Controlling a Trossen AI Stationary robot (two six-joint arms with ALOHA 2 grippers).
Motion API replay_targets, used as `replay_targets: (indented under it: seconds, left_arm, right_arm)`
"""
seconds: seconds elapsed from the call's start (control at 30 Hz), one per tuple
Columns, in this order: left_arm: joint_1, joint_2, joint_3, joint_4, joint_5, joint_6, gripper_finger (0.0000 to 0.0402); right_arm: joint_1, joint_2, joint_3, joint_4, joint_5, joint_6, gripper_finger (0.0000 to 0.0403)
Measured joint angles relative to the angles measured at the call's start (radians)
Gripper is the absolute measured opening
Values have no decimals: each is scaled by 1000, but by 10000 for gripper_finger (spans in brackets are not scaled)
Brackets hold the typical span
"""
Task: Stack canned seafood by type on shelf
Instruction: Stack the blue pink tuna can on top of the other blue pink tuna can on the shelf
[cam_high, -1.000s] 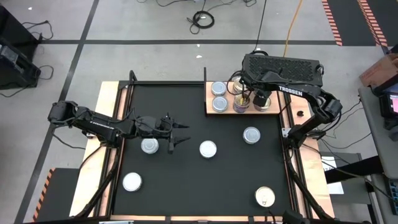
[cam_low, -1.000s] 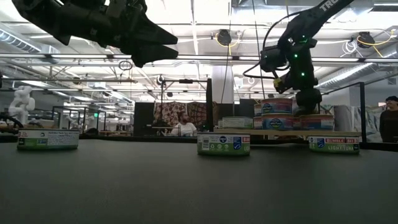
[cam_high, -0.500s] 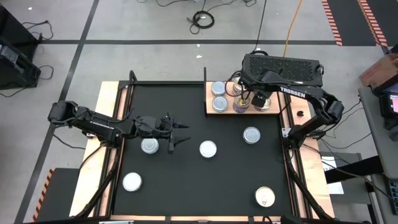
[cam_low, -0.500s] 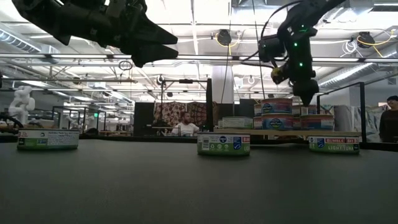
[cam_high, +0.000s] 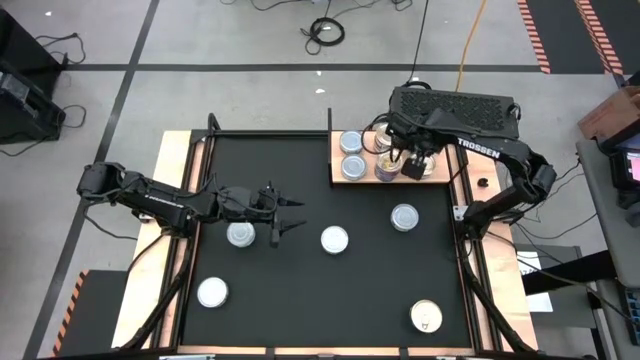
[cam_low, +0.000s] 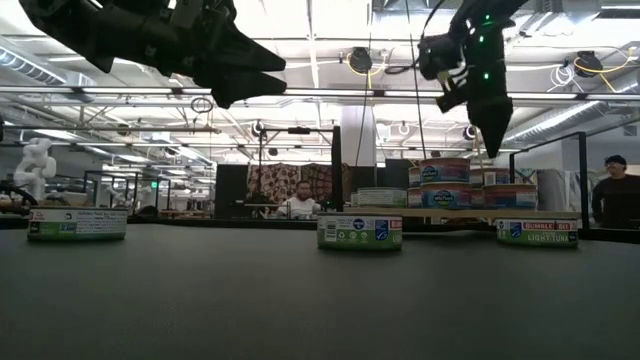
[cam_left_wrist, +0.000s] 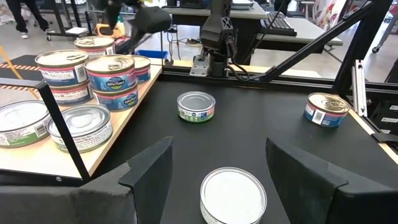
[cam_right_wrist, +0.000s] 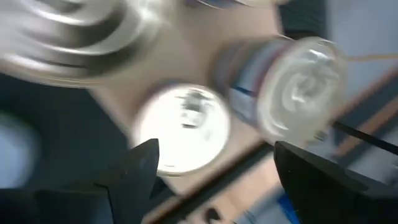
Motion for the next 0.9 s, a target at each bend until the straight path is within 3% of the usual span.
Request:
replay_targets:
  seconds: [0.2,0.47,0.9]
  left_arm:
    - [0,0,0,18,0,-3,253]
    - [-5,0,10,54,53,-57,253]
    - [-72,0,11,105,48,-20,253]
  right_arm:
    - [122,-67,0,-3,-131,79,311]
    - [378,-123,0,-8,-247,298,311]
    - [900,-110,-2,19,-304,879,311]
